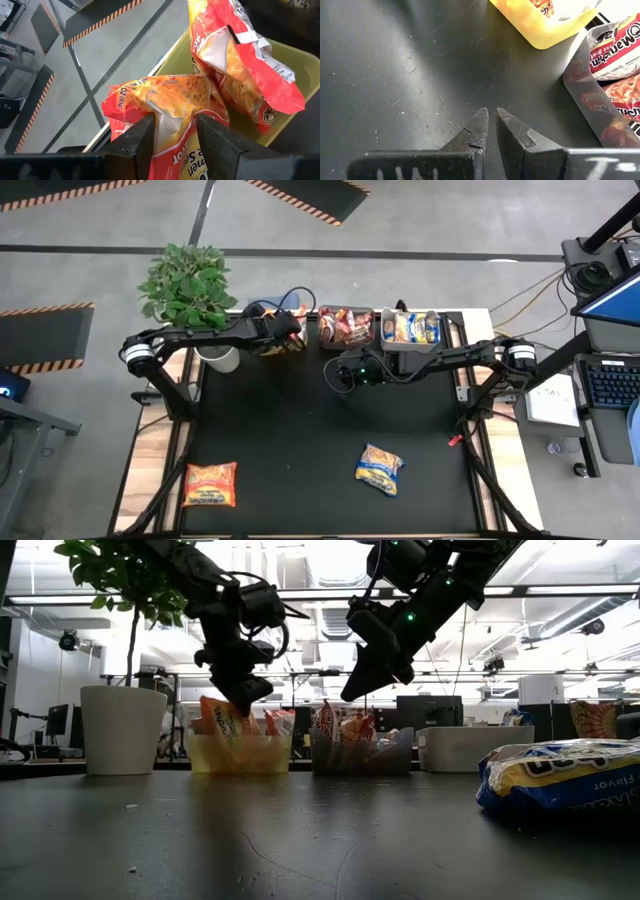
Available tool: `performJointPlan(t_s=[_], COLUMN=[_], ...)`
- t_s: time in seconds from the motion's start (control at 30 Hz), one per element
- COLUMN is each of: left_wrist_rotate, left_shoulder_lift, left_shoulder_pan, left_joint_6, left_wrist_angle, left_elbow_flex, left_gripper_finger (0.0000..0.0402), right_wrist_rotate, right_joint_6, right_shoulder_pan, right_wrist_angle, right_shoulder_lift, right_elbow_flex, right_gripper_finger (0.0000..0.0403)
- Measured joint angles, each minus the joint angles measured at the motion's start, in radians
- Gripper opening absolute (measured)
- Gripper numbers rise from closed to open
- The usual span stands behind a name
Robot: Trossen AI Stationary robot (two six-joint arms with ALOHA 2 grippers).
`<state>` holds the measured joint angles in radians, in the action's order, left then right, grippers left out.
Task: Sort Maruchan noodles
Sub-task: Put the top orange noodle pack into the yellow bin, then put the blue noodle pack into the white bin
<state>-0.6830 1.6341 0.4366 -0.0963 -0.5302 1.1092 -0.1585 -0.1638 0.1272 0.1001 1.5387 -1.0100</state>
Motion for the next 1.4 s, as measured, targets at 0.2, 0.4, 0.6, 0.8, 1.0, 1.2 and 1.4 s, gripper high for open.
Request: performJointPlan(t_s=[0.2,0.4,0.6,0.8,1.0,1.2,1.4], left_wrist_rotate=[0.0,-0.002,-0.015,-0.015,0.029,0.246,0.43], left_shoulder_lift=[0.0,0.0,-0.028,-0.104,-0.218,-0.297,-0.305], left_shoulder_pan=[0.0,0.0,-0.002,-0.029,-0.121,-0.286,-0.495], left_joint_6=[-0.02,-0.024,0.0,0.053,0.065,0.108,0.199], left_wrist_angle=[0.041,0.043,-0.003,-0.019,-0.028,-0.026,0.004], left_elbow_flex=[-0.045,-0.046,-0.026,-0.023,-0.024,-0.024,-0.025], left_gripper_finger=[0.0112,0.0112,0.0112,0.0112,0.0112,0.0112,0.0112], right_wrist_rotate=[0.0,0.0,0.0,-0.001,0.016,0.179,0.359], right_joint_6=[0.0,0.0,-0.005,-0.074,-0.183,-0.317,-0.502], right_shoulder_pan=[0.0,0.0,0.0,-0.005,-0.055,-0.155,-0.28], right_wrist_angle=[0.0,-0.001,0.0,0.011,0.031,0.038,0.051], right_shoulder_lift=[0.0,0.0,0.0,-0.026,-0.056,-0.062,-0.053], right_elbow_flex=[0.0,0.0,0.0,0.0,0.0,0.0,0.0], right_gripper_finger=[0.0027,0.0027,0.0027,0.0027,0.0027,0.0027,0.0027])
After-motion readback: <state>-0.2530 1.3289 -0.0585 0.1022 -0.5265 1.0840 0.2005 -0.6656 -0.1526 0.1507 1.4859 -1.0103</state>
